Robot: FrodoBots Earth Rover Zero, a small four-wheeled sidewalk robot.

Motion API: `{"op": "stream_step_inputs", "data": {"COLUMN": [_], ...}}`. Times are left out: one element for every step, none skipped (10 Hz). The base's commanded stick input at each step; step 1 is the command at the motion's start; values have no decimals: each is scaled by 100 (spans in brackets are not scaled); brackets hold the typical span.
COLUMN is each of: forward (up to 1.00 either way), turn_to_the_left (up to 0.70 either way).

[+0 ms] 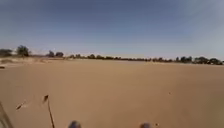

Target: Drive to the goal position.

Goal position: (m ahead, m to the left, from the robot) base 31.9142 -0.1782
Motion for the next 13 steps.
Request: {"op": "stream_step_inputs", "data": {"forward": [70,70,70,70,70,70,70,70,70,70,70,70,70], "turn_to_the_left": [0,0,0,0,0,0,0,0,0,0,0,0,0]}}
